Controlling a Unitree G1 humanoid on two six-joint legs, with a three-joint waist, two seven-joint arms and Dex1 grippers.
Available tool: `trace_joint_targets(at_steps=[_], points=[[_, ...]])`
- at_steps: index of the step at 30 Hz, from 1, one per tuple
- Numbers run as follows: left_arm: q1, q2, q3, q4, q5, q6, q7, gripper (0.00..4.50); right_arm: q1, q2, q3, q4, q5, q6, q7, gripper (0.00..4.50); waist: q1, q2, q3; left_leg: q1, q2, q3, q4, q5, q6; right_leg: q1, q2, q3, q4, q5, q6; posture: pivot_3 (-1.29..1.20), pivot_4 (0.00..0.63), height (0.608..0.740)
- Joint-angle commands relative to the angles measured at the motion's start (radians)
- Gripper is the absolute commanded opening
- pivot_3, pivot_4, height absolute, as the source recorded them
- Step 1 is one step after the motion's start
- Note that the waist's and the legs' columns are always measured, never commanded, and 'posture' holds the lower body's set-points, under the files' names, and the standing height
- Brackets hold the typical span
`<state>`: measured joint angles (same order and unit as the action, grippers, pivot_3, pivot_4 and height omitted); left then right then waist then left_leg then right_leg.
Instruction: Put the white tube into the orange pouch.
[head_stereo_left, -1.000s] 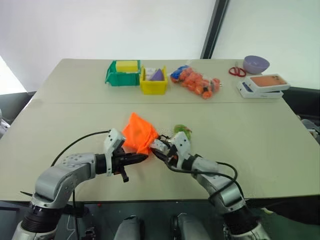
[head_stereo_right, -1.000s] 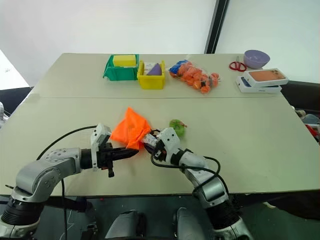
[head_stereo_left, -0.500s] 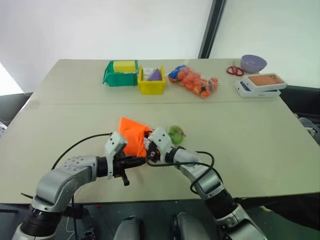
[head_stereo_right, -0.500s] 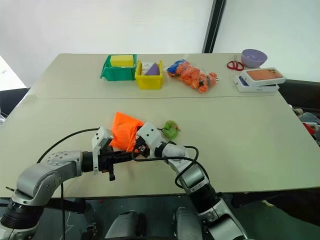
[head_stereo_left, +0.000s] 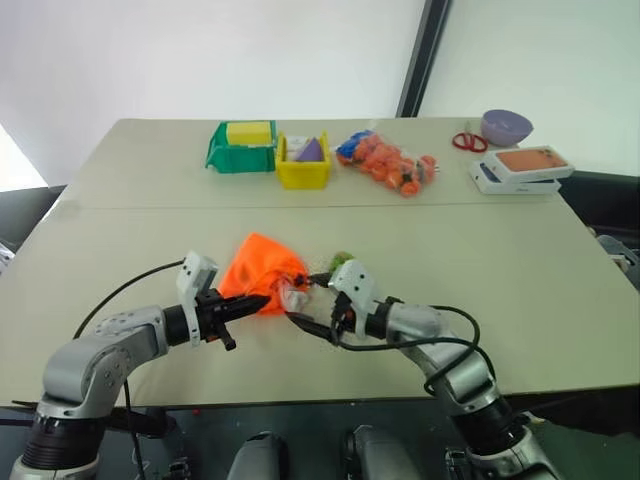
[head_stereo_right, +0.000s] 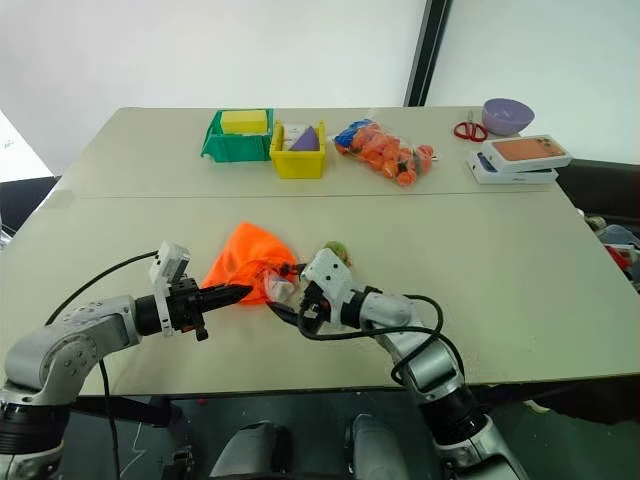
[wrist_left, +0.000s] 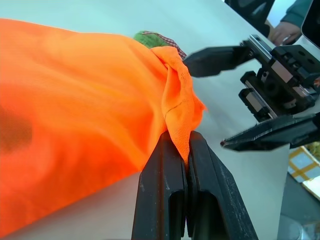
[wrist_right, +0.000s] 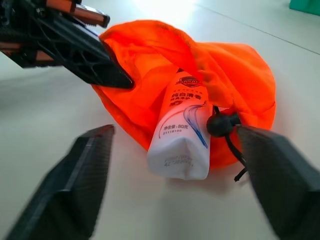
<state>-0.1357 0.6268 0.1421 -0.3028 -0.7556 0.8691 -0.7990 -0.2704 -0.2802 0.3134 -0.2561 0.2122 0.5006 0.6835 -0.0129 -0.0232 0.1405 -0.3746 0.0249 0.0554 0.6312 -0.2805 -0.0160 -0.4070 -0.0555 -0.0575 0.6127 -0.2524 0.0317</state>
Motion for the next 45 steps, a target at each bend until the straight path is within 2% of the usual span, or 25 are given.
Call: trace_joint_targets(at_steps=[1,4,5,10,21,25,29,32,36,38,41,45], points=[[-0.021,0.007,0.004,-0.005,-0.017,0.001,-0.012,0.0,0.003,0.004,-0.012,-0.035,0.016,0.02,-0.014,2.0,0.0,0.0,0.0,0.0,0.0,0.0,0.0,0.0,0.0,0.0,0.0,0.0,0.0,0.0,0.0,0.0,0.15,0.74],[-0.024,0.006,-0.002,-0.004,-0.015,0.0,-0.014,0.0,-0.003,0.01,0.002,-0.024,0.003,0.036,-0.029,0.42,0.0,0.0,0.0,-0.001,0.0,0.0,0.0,0.0,0.0,0.0,0.0,0.0,0.0,0.0,0.0,0.0,0.15,0.74],[-0.026,0.005,-0.002,-0.006,-0.016,0.001,-0.013,0.0,-0.006,0.011,0.013,-0.02,-0.007,0.044,-0.036,0.04,0.0,0.0,0.0,-0.001,0.0,0.0,0.0,0.0,0.0,0.0,0.0,0.0,-0.001,0.0,0.0,0.0,0.15,0.74],[-0.028,0.004,-0.007,-0.022,-0.023,0.006,-0.011,0.0,-0.032,0.033,0.046,0.015,-0.029,0.049,-0.052,0.04,-0.001,0.0,0.0,-0.001,0.0,0.0,-0.001,0.0,0.0,-0.001,-0.001,0.0,-0.001,0.0,0.0,0.0,0.15,0.74],[0.028,0.017,-0.055,-0.1,0.006,-0.004,-0.006,0.0,-0.157,0.194,0.089,0.222,-0.114,-0.048,-0.144,0.04,-0.004,0.002,0.001,-0.001,0.0,0.0,-0.001,0.0,0.0,-0.001,-0.001,0.0,-0.001,0.0,0.0,0.0,0.15,0.74],[0.05,0.037,-0.06,-0.091,0.039,-0.026,-0.01,0.0,-0.126,0.164,0.078,0.174,-0.114,-0.043,-0.127,0.04,-0.003,0.003,0.002,-0.001,0.0,0.0,-0.001,0.0,0.0,-0.002,-0.001,0.0,-0.001,0.0,0.0,0.0,0.15,0.74],[0.095,0.109,-0.074,-0.07,0.125,-0.096,-0.045,0.0,-0.047,0.03,0.003,0.033,-0.041,-0.013,-0.032,0.04,-0.001,0.004,0.002,-0.001,-0.001,0.0,-0.002,0.0,-0.001,-0.002,-0.002,0.0,-0.002,0.0,-0.001,0.0,0.15,0.74],[0.122,0.147,-0.068,-0.038,0.17,-0.154,-0.071,0.0,-0.011,-0.064,-0.042,-0.04,-0.02,-0.006,0.003,0.91,-0.001,0.004,0.003,-0.001,-0.001,0.0,-0.003,-0.001,-0.001,-0.003,-0.002,0.0,-0.005,0.0,-0.001,0.0,0.15,0.74],[0.141,0.178,-0.075,0.009,0.239,-0.241,-0.094,0.0,-0.017,-0.137,-0.057,-0.029,-0.074,-0.035,-0.011,2.92,-0.005,0.004,0.003,-0.001,0.0,0.001,-0.005,-0.001,-0.002,-0.003,-0.002,0.0,-0.004,0.0,-0.001,0.0,0.15,0.74],[0.139,0.17,-0.074,0.027,0.26,-0.278,-0.095,0.0,-0.034,-0.146,-0.053,0.011,-0.106,-0.061,-0.027,2.92,-0.004,0.004,0.002,0.0,0.0,0.001,-0.006,-0.001,-0.001,-0.004,-0.002,-0.001,-0.004,0.0,-0.001,0.0,0.15,0.74],[0.128,0.14,-0.051,0.028,0.218,-0.28,-0.111,0.0,-0.064,-0.141,-0.037,0.091,-0.161,-0.108,-0.053,2.92,-0.002,0.004,0.002,-0.001,0.0,0.001,-0.006,0.0,-0.001,-0.006,-0.002,-0.001,-0.004,-0.001,-0.001,0.0,0.15,0.74],[0.113,0.116,-0.027,0.015,0.201,-0.289,-0.093,1.3,-0.097,-0.12,-0.028,0.181,-0.2,-0.154,-0.071,2.98,-0.002,0.003,0.002,-0.001,0.0,0.001,-0.005,0.0,-0.001,-0.005,-0.003,-0.001,-0.007,-0.001,-0.001,0.0,0.15,0.74]])
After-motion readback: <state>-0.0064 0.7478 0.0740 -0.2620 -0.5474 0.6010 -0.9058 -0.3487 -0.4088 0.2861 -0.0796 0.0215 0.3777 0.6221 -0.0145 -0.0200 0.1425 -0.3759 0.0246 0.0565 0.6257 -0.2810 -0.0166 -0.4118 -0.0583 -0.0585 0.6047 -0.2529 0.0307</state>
